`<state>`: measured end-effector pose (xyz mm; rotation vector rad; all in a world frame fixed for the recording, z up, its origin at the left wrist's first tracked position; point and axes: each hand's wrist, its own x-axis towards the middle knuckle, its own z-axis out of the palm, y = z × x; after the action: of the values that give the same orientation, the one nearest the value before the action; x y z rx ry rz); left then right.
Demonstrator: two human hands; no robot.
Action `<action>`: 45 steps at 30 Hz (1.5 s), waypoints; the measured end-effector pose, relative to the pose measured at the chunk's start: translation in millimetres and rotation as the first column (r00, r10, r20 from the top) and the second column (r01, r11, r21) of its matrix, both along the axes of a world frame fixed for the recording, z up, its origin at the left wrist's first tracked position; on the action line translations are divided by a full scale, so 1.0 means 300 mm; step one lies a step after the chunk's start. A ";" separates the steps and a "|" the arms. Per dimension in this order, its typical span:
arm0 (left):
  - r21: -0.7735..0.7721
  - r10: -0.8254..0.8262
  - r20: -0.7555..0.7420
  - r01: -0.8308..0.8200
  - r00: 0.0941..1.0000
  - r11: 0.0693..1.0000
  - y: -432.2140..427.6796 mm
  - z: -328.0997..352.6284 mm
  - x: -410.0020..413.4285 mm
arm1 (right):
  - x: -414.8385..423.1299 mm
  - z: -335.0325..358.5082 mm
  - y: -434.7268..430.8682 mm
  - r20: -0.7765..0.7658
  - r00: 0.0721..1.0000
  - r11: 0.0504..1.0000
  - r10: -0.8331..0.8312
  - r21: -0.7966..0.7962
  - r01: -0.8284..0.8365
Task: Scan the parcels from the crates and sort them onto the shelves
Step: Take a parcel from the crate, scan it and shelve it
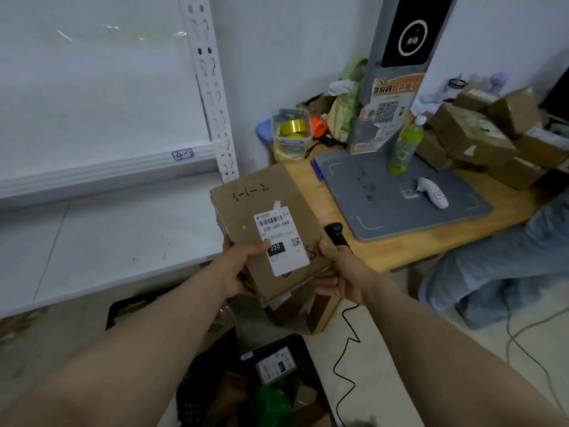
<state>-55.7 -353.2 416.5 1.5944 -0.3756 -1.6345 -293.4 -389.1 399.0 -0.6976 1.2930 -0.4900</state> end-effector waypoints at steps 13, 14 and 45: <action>0.146 -0.012 0.077 0.001 0.997 0.989 -0.058 -0.165 -0.219 | -0.192 -0.092 -0.067 -0.306 0.924 0.972 0.228 0.024 -0.232; 0.159 -0.012 0.069 0.000 0.998 0.987 -0.059 -0.175 -0.231 | -0.201 -0.099 -0.071 -0.332 0.913 0.970 0.237 0.029 -0.241; 0.299 -0.086 0.148 0.039 0.985 0.953 -0.146 -0.220 -0.296 | -0.186 -0.291 -0.319 -0.716 0.682 0.905 0.149 -0.180 -0.386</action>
<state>-144.4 -397.0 350.6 1.9639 -0.2747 -1.6754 -349.1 -484.7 311.7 -1.4275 1.7853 -0.1783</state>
